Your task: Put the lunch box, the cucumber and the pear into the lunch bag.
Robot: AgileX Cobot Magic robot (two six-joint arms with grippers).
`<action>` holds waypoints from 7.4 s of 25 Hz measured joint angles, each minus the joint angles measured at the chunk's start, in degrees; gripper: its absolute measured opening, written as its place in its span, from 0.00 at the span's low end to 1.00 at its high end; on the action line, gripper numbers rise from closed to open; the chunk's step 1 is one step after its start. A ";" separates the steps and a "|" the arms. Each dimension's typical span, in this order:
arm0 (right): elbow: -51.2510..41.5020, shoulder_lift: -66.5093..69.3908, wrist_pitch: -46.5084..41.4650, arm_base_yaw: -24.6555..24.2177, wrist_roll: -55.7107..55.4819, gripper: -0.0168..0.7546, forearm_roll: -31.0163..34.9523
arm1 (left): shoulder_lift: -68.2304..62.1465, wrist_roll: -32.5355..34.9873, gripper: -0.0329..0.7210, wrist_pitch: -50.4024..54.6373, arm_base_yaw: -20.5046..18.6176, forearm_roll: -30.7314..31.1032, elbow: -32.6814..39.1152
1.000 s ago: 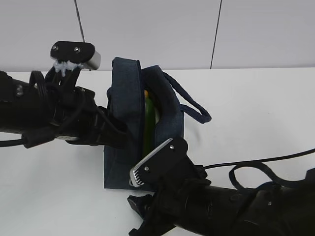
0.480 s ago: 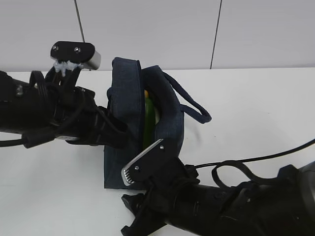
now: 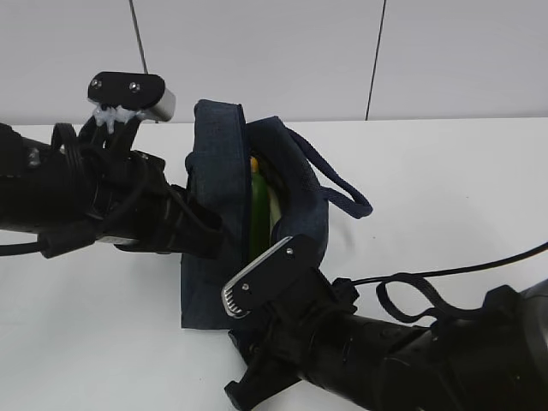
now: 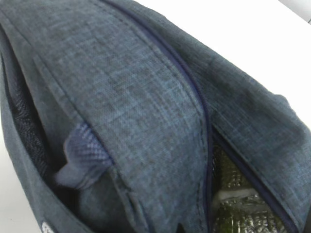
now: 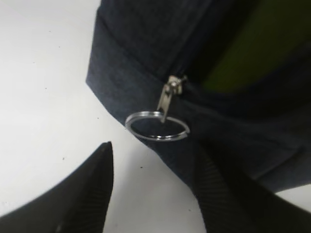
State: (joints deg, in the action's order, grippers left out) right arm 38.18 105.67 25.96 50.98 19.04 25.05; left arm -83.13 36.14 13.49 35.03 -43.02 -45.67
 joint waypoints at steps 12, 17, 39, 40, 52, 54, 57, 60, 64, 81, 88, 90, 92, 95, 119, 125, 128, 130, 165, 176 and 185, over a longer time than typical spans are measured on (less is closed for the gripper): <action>0.47 0.00 0.49 -0.13 2.11 0.57 -1.51 | 0.00 0.00 0.05 0.00 0.00 0.01 0.00; 2.06 0.00 -0.82 -0.13 2.11 0.57 -3.73 | 0.00 0.00 0.05 0.00 0.00 0.01 0.00; 4.19 0.82 -4.20 -0.13 2.11 0.47 0.77 | 0.00 0.00 0.05 -0.64 0.00 -0.06 0.00; 4.19 0.82 -4.20 -0.13 2.11 0.44 0.77 | 0.00 0.00 0.05 -0.69 0.00 -0.12 0.00; 4.19 0.82 -2.79 -0.13 2.51 0.32 3.73 | 0.00 0.00 0.05 -0.87 0.00 -0.12 0.00; 4.19 0.82 -2.79 -0.13 3.13 0.32 4.08 | 0.00 0.00 0.05 -0.87 0.00 -0.12 0.00; 4.19 0.82 -2.66 -0.13 4.83 0.32 5.58 | 0.00 0.00 0.05 -0.92 0.00 -0.12 0.00; 4.19 0.82 -2.44 -0.13 8.12 0.32 8.38 | 0.00 0.00 0.05 -0.98 0.00 -0.12 0.00; 4.19 0.82 -2.30 -0.13 10.58 0.32 10.76 | 0.00 0.00 0.05 -0.97 0.00 -0.12 0.00; 4.19 -1.84 -2.79 -0.13 18.15 0.23 17.41 | 0.00 0.00 0.05 -1.08 0.00 -0.17 0.00; 4.19 -1.84 -3.91 -0.13 18.53 0.21 17.65 | 0.00 0.00 0.05 -1.08 0.00 -0.17 0.00; 4.19 -1.84 -4.06 -0.13 18.53 0.21 17.49 | 0.00 0.00 0.05 -1.08 0.00 -0.17 0.00; 4.19 -1.84 -4.20 -0.13 18.53 0.21 17.24 | 0.00 0.00 0.05 -1.08 0.00 -0.17 0.00; 4.19 -1.84 -4.24 -0.13 18.53 0.21 17.12 | 0.00 0.00 0.05 -1.08 0.00 -0.17 0.00; 5.21 -1.05 -5.80 -0.13 18.75 0.21 16.23 | 0.00 0.00 0.05 -1.08 0.00 -0.17 0.00; 5.57 -0.90 -6.02 -0.13 18.75 0.12 16.23 | 0.00 0.00 0.05 -1.08 0.00 -0.17 0.00; 5.57 -0.86 -6.02 -0.13 18.75 0.02 16.23 | 0.00 0.00 0.05 -1.08 0.00 -0.17 0.00; 5.57 -0.86 -6.02 -0.13 18.75 0.02 16.23 | 0.00 0.00 0.05 -1.08 0.00 -0.17 0.00; 5.46 -13.73 -20.92 -0.13 21.47 0.02 15.91 | -0.06 -0.04 0.05 -1.30 -0.29 0.38 0.31; 5.46 -16.49 -18.86 -0.13 27.73 0.02 19.52 | -0.06 0.01 0.05 -1.36 -0.29 0.44 0.31; 5.46 -19.09 -12.27 -0.13 46.70 0.02 36.65 | -0.06 0.01 0.05 -0.67 -0.29 0.48 0.31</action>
State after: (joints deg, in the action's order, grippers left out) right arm 43.64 86.58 13.69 50.85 65.74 61.70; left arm -83.19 36.15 12.82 34.74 -42.54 -45.36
